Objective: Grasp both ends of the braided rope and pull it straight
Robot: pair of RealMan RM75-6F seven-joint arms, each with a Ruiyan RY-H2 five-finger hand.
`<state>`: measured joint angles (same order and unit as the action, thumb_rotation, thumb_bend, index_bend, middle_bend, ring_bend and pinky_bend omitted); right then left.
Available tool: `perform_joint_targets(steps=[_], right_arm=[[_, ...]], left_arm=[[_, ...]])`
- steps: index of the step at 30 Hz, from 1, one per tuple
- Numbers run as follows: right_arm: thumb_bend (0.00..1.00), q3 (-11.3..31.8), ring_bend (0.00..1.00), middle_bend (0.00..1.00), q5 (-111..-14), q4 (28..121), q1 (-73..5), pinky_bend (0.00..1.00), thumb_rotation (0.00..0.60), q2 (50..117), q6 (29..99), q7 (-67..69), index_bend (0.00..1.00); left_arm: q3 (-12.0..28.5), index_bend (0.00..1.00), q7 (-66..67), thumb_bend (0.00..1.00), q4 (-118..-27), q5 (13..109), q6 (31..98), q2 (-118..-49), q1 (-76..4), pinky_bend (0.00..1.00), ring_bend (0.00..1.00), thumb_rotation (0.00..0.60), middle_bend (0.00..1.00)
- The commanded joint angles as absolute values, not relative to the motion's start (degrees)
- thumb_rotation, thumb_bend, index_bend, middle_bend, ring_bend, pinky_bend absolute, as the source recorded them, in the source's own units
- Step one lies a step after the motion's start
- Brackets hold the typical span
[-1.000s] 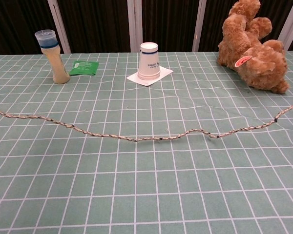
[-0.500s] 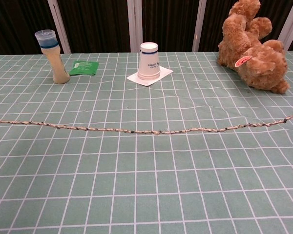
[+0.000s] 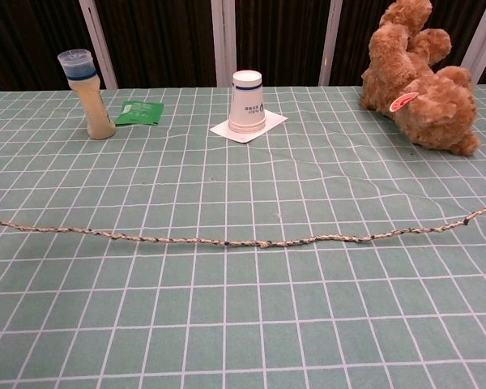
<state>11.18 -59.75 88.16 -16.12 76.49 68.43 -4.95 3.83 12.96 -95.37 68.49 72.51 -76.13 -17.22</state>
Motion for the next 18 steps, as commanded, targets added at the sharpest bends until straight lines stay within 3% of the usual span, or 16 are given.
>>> perform_joint_targets(steps=[1, 5, 11, 13, 18], right_arm=[[0.48, 11.12, 0.00, 0.17, -59.80, 87.82, -16.23, 0.00, 0.600, 76.72, 68.19, -5.05, 0.61], [0.48, 11.02, 0.00, 0.17, -59.10, 86.95, -16.51, 0.00, 0.600, 77.03, 67.19, -5.63, 0.61], [0.48, 10.96, 0.00, 0.16, -57.61, 87.08, -16.73, 0.00, 0.600, 76.70, 66.03, -7.02, 0.52], [0.48, 10.89, 0.00, 0.12, -57.16, 87.37, -16.79, 0.00, 0.600, 76.45, 65.69, -7.52, 0.42], [0.48, 10.65, 0.00, 0.00, -56.25, 88.16, -16.94, 0.00, 0.600, 75.84, 65.01, -8.81, 0.04]], left_arm=[[3.73, 0.61, 13.62, 0.55, -94.98, 68.63, 72.54, -76.56, -17.26, 0.00, 0.01, 0.600, 0.19], [3.63, 0.60, 15.16, 0.54, -94.35, 68.11, 72.31, -77.06, -17.24, 0.00, 0.01, 0.600, 0.19], [3.70, 0.56, 17.12, 0.53, -93.77, 66.95, 71.79, -77.11, -17.28, 0.00, 0.00, 0.600, 0.17], [3.71, 0.53, 17.61, 0.50, -93.83, 66.53, 71.48, -76.93, -17.31, 0.00, 0.00, 0.600, 0.15], [3.73, 0.38, 18.34, 0.35, -94.38, 65.51, 70.74, -76.11, -17.35, 0.00, 0.00, 0.600, 0.06]])
